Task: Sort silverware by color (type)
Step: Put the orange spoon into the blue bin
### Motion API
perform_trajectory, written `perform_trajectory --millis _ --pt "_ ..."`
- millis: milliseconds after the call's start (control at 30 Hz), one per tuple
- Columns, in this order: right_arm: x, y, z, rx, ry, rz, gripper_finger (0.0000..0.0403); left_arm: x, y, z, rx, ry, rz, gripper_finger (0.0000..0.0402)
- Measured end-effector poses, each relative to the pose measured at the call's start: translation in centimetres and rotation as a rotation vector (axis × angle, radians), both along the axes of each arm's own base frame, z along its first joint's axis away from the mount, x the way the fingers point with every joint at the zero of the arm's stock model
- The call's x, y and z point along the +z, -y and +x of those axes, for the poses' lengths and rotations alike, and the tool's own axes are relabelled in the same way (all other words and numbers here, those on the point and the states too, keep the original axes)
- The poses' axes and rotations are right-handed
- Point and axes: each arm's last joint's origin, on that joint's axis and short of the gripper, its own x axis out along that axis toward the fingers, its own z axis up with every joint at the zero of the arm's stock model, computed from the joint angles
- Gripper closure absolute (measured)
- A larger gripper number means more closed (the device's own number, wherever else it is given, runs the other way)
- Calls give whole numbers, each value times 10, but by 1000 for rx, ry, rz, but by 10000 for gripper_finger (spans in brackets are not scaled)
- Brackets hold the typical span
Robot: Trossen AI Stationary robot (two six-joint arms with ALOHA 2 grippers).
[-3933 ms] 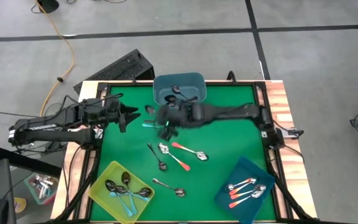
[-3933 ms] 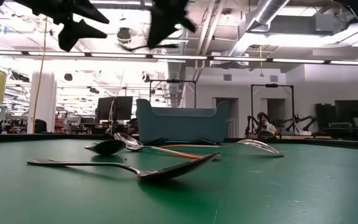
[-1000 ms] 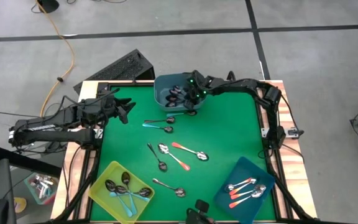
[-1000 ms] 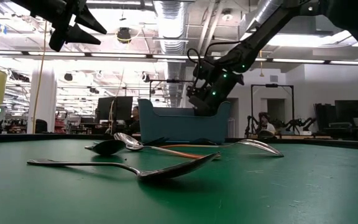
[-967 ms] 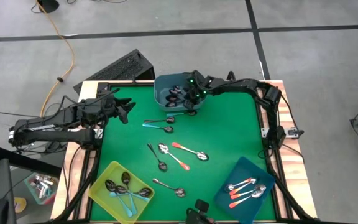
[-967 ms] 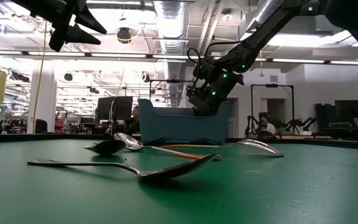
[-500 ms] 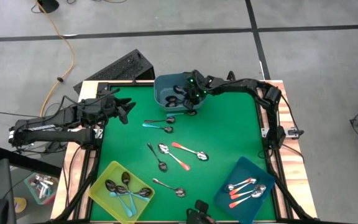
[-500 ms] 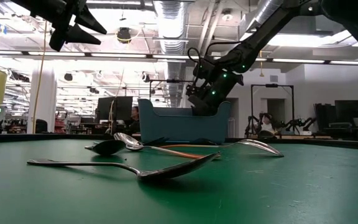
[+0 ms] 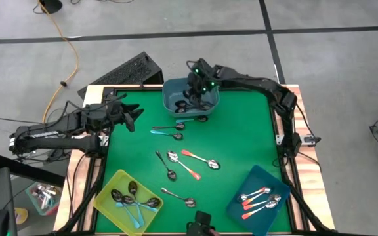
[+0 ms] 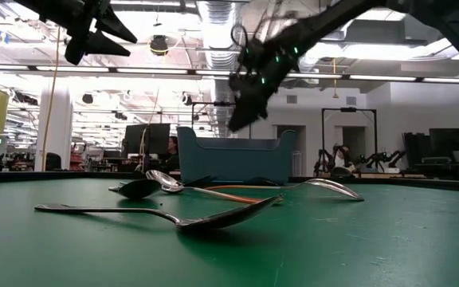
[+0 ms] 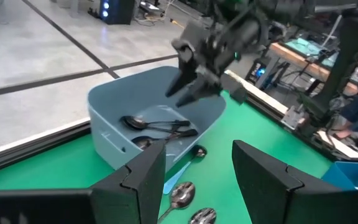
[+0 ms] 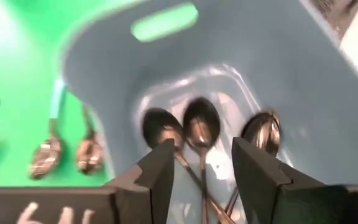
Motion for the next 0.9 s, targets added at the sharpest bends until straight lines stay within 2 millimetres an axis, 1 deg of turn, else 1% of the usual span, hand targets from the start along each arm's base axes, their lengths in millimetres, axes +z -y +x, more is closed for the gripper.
perform_trajectory --millis 67,133,233,367,433,600,667,800,900 --pt "24 -5 2 26 -1 -3 237 1 1 1 -25 12 -4 232" --pt "52 -13 3 63 3 -11 238 3 1 2 -58 29 -3 232" --pt "90 -29 -1 100 1 -6 238 5 3 2 -114 50 1 232" --pt "138 -56 -11 146 17 -15 238 8 5 3 -184 88 -5 232" --pt "154 -74 -20 163 42 -14 239 11 6 1 -229 105 0 232" --pt "184 -123 -59 159 63 30 239 15 9 -4 -298 145 7 232" --pt "189 -145 -71 143 46 49 239 16 11 -7 -321 157 7 232" --pt "189 -194 -83 116 36 80 239 19 12 -13 -346 183 22 232" --pt "181 -234 -88 74 29 107 239 20 13 -16 -348 188 39 232"
